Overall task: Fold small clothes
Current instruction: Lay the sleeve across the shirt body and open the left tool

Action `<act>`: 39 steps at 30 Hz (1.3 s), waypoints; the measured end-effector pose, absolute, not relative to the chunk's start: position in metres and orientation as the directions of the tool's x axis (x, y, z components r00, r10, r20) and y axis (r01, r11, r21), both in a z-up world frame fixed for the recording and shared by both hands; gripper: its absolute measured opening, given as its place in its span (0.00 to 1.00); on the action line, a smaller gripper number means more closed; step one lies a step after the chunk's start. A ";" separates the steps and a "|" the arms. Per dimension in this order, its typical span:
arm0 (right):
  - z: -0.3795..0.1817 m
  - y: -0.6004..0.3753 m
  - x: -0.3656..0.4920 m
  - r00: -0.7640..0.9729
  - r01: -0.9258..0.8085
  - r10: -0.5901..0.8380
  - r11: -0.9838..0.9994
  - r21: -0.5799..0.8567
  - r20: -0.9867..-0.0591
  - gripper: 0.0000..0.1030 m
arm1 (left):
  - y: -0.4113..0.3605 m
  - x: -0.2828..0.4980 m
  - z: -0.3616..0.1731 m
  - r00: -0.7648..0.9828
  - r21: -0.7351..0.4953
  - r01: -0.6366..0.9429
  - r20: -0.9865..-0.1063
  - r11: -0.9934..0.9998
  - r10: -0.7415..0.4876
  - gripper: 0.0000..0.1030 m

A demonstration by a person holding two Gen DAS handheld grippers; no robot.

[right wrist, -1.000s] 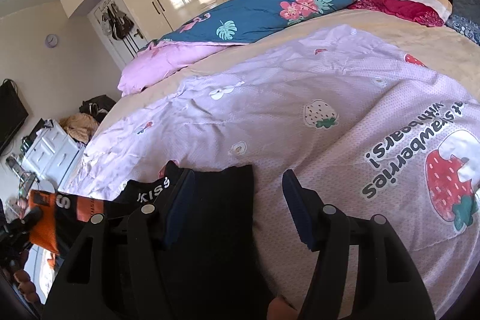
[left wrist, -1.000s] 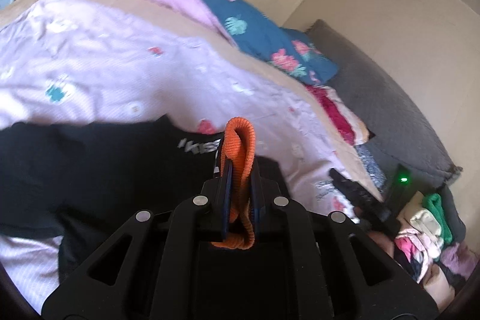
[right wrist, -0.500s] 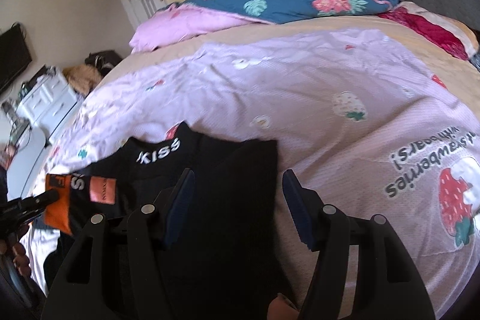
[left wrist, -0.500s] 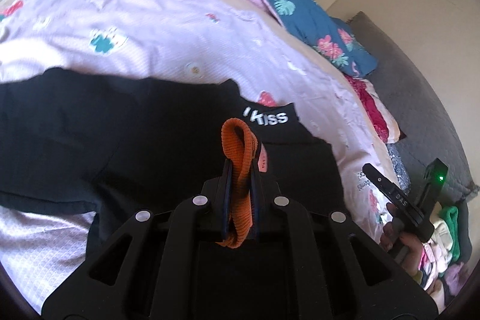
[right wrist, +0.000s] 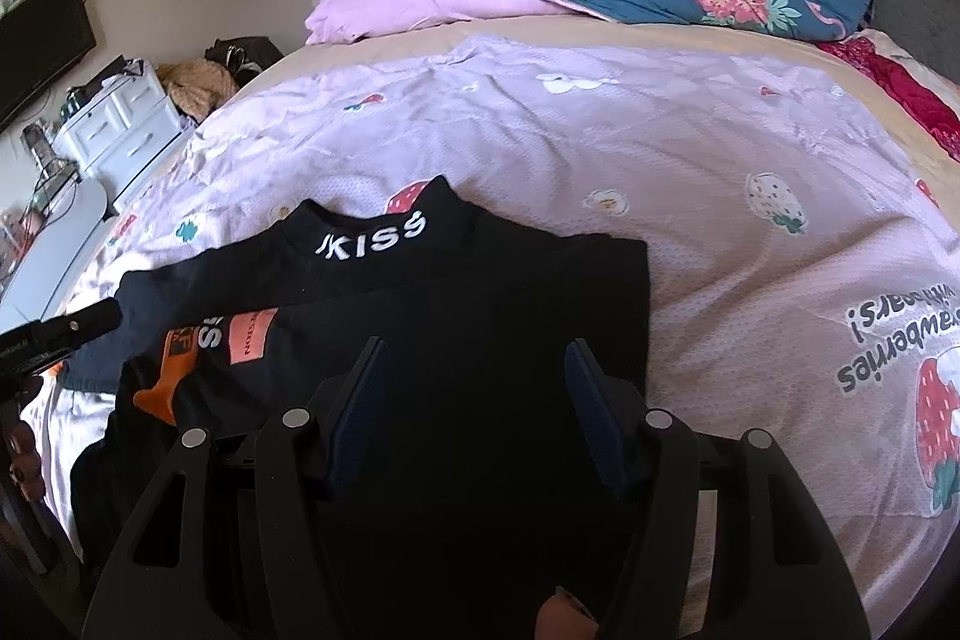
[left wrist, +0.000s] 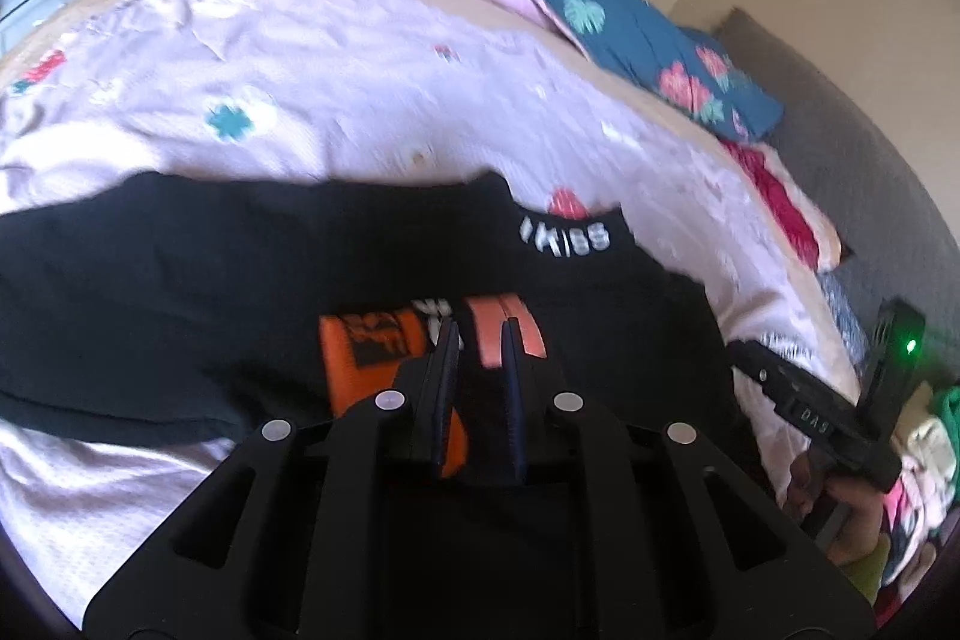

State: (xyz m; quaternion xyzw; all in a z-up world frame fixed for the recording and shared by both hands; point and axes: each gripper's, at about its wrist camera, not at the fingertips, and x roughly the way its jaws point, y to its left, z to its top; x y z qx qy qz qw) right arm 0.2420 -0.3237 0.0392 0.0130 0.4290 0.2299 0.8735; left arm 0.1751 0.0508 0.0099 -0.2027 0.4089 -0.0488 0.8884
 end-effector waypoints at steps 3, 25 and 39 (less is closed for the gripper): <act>0.035 -0.316 0.239 0.510 -0.415 0.419 0.885 0.212 -0.751 0.58 | 0.039 0.182 -0.011 0.599 -0.363 -0.079 -0.762 0.928 -0.247 0.19; 0.007 -0.317 0.245 0.430 -0.382 0.372 0.901 0.208 -0.822 0.72 | 0.038 0.170 -0.032 0.546 -0.270 -0.122 -0.822 0.955 -0.163 0.49; 0.038 -0.314 0.234 0.526 -0.407 0.453 0.877 0.255 -0.719 0.96 | 0.052 0.165 -0.020 0.564 -0.243 -0.207 -0.821 0.948 -0.087 0.91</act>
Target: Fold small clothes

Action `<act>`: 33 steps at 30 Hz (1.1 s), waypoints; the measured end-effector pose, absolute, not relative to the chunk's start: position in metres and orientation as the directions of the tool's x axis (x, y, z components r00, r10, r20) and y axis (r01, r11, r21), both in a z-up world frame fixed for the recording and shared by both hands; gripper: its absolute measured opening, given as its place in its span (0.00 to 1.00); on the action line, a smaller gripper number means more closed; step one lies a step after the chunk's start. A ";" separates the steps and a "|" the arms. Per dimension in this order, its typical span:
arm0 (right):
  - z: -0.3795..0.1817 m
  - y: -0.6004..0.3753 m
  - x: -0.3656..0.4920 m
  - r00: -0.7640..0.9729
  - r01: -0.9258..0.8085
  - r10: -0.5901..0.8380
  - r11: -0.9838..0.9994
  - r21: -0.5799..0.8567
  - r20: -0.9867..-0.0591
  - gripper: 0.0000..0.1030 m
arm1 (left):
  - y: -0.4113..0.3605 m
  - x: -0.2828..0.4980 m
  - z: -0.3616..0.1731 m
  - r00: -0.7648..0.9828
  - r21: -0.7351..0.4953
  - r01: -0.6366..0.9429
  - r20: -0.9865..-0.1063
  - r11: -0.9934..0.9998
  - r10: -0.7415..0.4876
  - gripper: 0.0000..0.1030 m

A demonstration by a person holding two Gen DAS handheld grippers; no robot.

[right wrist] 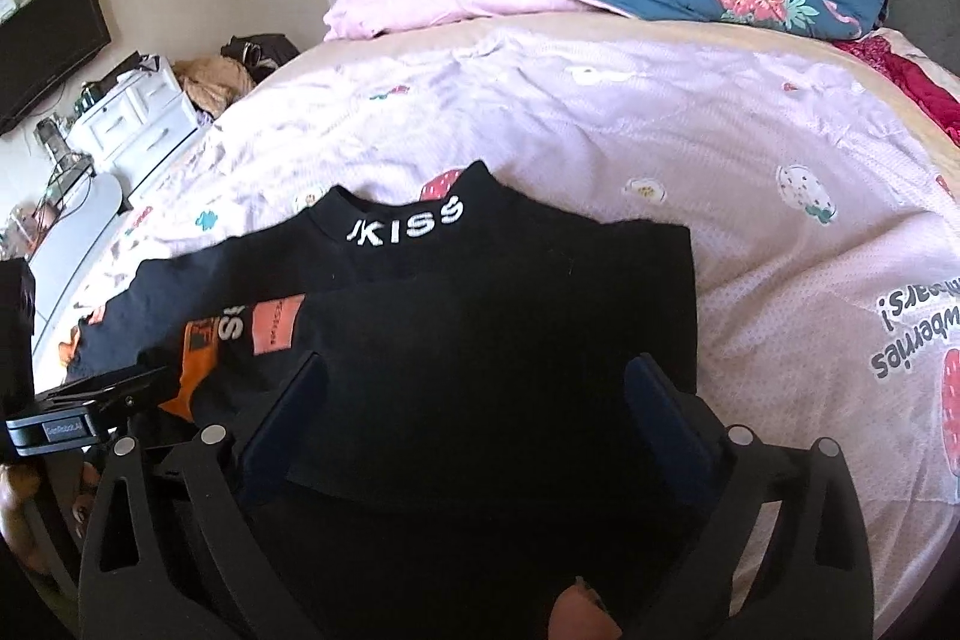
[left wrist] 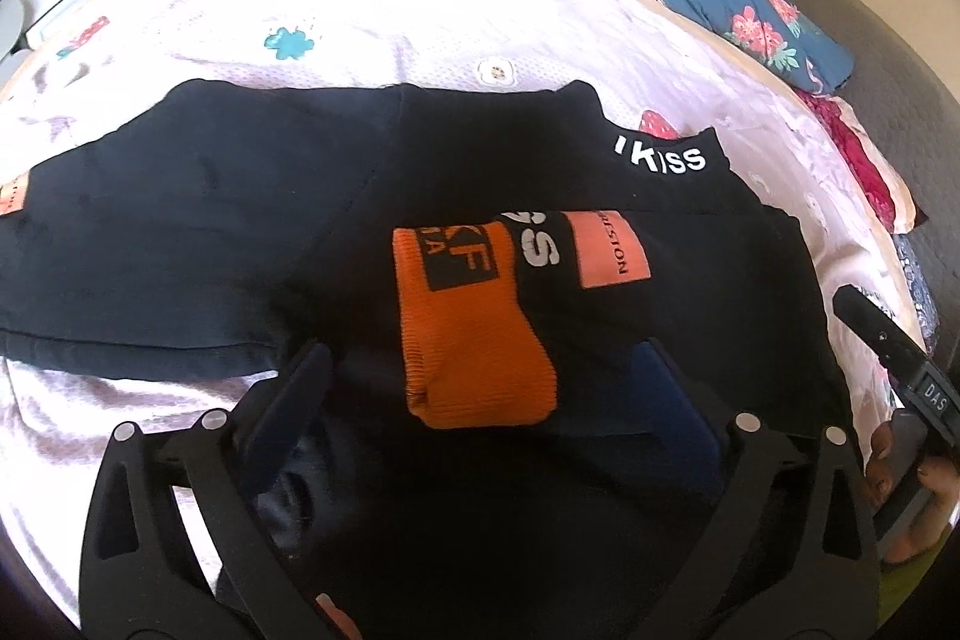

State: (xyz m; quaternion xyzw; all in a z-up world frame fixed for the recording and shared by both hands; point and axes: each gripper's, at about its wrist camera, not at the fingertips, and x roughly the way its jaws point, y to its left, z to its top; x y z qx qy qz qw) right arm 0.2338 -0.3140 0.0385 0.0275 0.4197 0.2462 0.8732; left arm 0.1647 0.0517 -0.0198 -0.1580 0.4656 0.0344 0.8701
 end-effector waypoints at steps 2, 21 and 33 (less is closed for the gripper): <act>0.040 -0.313 0.233 0.534 -0.407 0.450 0.879 0.250 -0.716 0.96 | 0.053 0.163 -0.017 0.570 -0.234 -0.214 -0.819 0.948 -0.073 0.91; 0.059 -0.269 0.204 0.573 -0.445 0.463 0.869 0.217 -0.677 0.96 | 0.114 0.127 0.003 0.615 -0.243 -0.388 -0.787 0.889 0.053 0.91; 0.092 -0.218 0.184 0.575 -0.498 0.522 0.834 0.237 -0.630 0.96 | 0.187 0.099 0.020 0.588 -0.207 -0.565 -0.780 0.799 0.214 0.91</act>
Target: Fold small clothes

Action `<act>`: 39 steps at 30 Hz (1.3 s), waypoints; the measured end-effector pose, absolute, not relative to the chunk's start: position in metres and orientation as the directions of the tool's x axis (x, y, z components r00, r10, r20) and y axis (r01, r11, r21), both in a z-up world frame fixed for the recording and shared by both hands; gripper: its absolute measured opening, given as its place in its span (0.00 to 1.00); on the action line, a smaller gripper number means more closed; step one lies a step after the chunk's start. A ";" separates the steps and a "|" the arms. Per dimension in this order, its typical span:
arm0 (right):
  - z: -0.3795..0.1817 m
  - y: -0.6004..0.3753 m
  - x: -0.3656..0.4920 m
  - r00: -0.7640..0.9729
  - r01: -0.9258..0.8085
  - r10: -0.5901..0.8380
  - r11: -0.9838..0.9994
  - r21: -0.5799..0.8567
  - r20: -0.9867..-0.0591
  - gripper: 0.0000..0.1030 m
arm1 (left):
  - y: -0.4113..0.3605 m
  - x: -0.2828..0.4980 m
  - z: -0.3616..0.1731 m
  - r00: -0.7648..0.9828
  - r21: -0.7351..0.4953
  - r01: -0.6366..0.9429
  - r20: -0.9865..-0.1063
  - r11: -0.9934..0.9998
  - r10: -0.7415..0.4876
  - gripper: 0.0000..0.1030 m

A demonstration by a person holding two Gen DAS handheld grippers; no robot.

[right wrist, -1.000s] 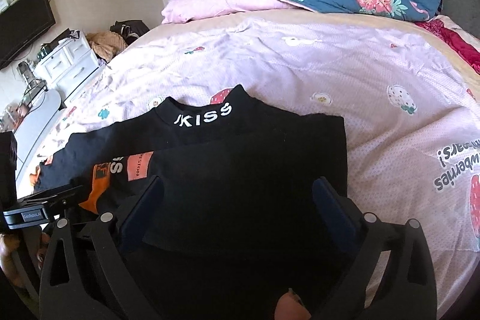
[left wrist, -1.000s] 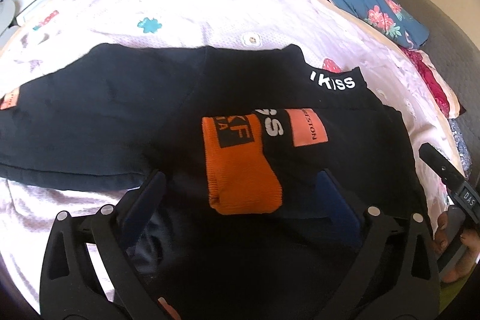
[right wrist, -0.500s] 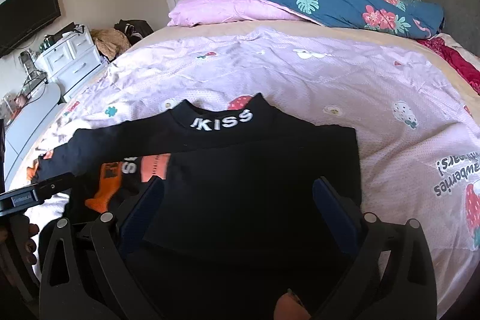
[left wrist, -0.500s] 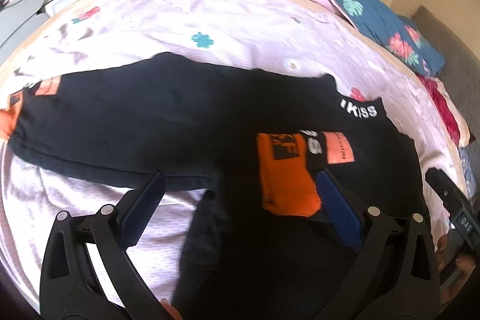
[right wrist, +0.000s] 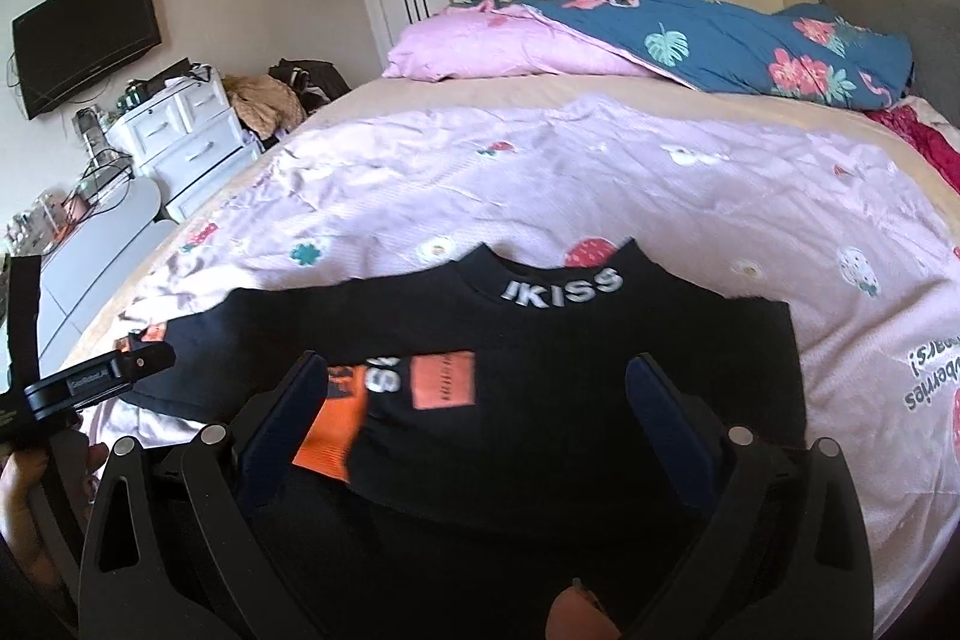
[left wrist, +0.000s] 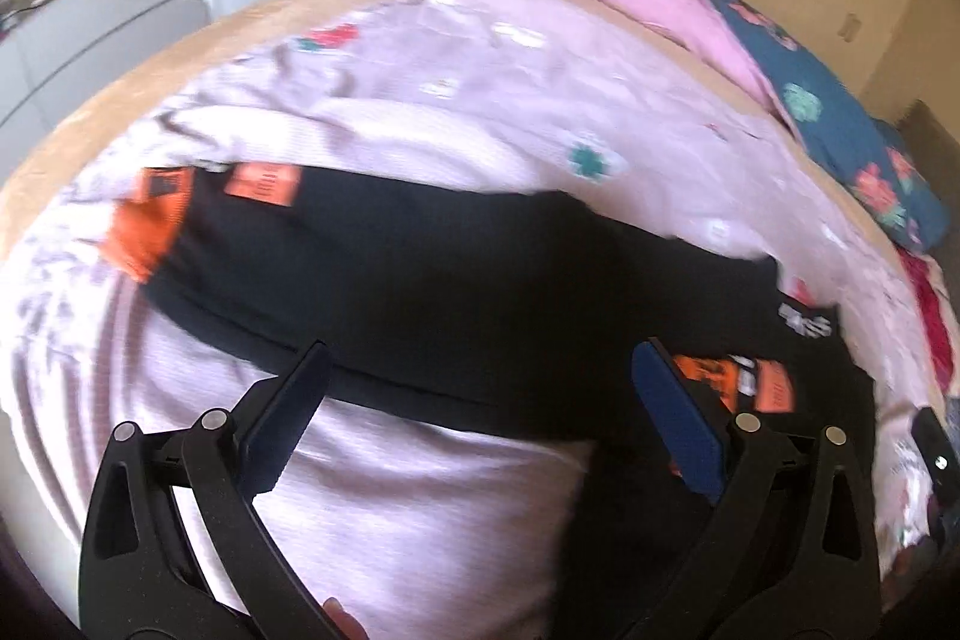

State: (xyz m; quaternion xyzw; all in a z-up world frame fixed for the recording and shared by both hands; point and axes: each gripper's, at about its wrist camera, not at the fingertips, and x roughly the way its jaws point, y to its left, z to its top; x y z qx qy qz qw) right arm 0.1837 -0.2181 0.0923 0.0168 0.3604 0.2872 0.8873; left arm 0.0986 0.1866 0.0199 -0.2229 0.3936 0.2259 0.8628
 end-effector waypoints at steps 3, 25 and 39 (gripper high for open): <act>0.092 -0.200 0.179 0.546 -0.520 0.543 0.817 0.250 -0.638 0.96 | 0.208 0.090 0.018 0.575 -0.222 -0.614 -0.783 0.758 0.236 0.91; 0.097 -0.066 0.132 0.407 -0.726 0.614 0.667 0.169 -0.677 0.96 | 0.289 0.048 0.007 0.468 -0.217 -0.801 -0.808 0.558 0.357 0.91; 0.083 -0.064 0.128 0.397 -0.728 0.599 0.667 0.159 -0.695 0.96 | 0.333 0.047 -0.026 0.471 -0.267 -0.833 -0.802 0.484 0.367 0.63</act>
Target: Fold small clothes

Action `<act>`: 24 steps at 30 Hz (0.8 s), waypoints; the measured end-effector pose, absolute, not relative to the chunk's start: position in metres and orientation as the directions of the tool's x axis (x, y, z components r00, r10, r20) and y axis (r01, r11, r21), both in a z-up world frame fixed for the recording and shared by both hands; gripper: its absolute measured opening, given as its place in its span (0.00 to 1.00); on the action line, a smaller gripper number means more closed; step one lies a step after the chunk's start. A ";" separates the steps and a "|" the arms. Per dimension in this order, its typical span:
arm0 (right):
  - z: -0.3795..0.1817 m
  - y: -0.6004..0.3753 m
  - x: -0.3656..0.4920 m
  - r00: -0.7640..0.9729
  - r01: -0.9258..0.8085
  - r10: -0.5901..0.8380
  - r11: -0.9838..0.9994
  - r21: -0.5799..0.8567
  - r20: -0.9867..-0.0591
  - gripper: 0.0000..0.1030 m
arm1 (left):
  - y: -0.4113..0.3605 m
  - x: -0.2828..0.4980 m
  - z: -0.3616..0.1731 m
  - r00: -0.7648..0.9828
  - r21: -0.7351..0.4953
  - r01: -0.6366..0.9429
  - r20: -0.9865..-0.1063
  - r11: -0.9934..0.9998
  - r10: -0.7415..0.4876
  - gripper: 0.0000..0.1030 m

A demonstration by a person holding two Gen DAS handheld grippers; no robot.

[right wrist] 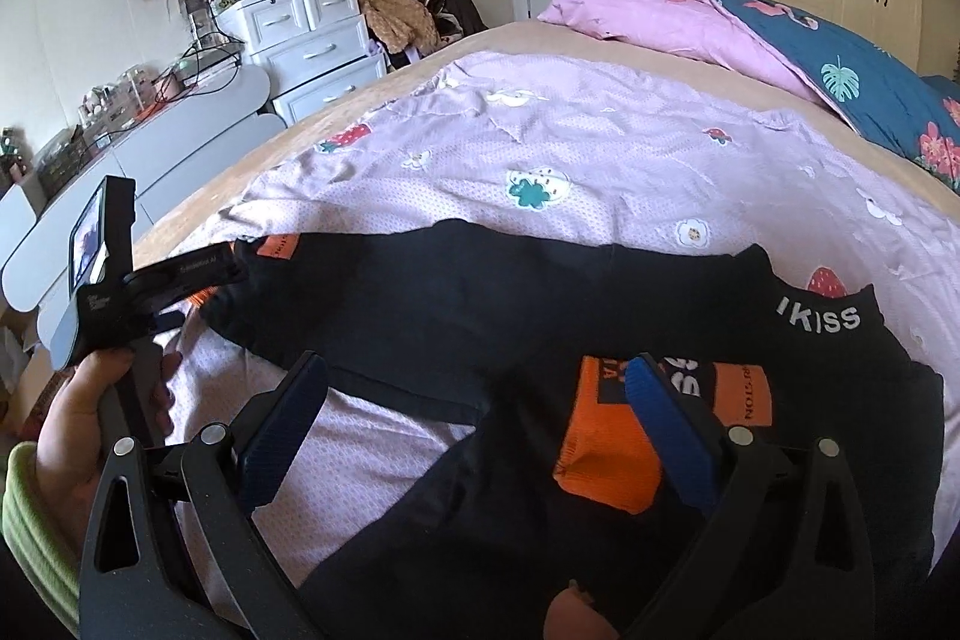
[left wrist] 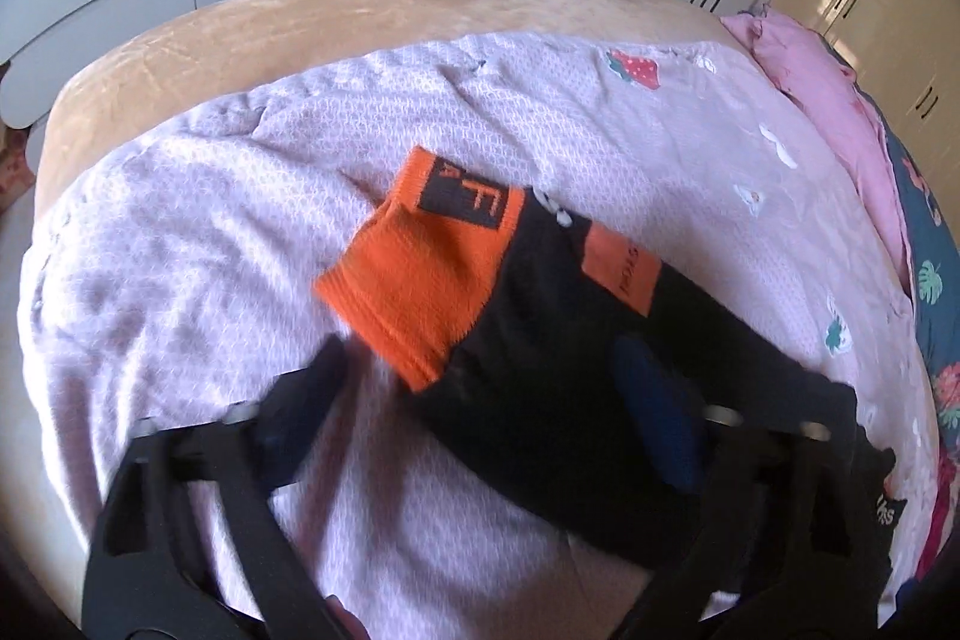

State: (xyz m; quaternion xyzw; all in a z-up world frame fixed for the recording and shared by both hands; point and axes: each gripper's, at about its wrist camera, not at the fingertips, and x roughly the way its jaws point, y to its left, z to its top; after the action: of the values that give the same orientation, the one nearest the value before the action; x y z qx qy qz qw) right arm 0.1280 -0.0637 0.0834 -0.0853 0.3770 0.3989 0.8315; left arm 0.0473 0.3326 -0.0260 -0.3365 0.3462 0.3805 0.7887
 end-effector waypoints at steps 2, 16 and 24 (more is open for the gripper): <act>0.083 -0.069 0.129 0.403 -0.721 0.594 0.675 0.159 -0.696 0.96 | 0.334 0.049 -0.027 0.477 -0.268 -0.830 -0.796 0.488 0.374 0.44; 0.083 -0.125 0.136 0.447 -0.678 0.568 0.719 0.152 -0.691 0.96 | 0.281 0.033 0.055 0.765 -0.403 -0.600 -0.542 0.691 0.348 0.08; 0.073 -0.167 0.148 0.483 -0.640 0.529 0.757 0.131 -0.697 0.96 | 0.252 0.037 0.078 0.834 -0.422 -0.510 -0.455 0.749 0.312 0.07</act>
State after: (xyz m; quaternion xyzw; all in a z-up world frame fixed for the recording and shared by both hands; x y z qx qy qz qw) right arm 0.1478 -0.1669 0.0727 -0.0736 0.3770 0.3408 0.8581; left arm 0.0366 0.2519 0.0781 -0.2743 0.1812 0.2240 0.9175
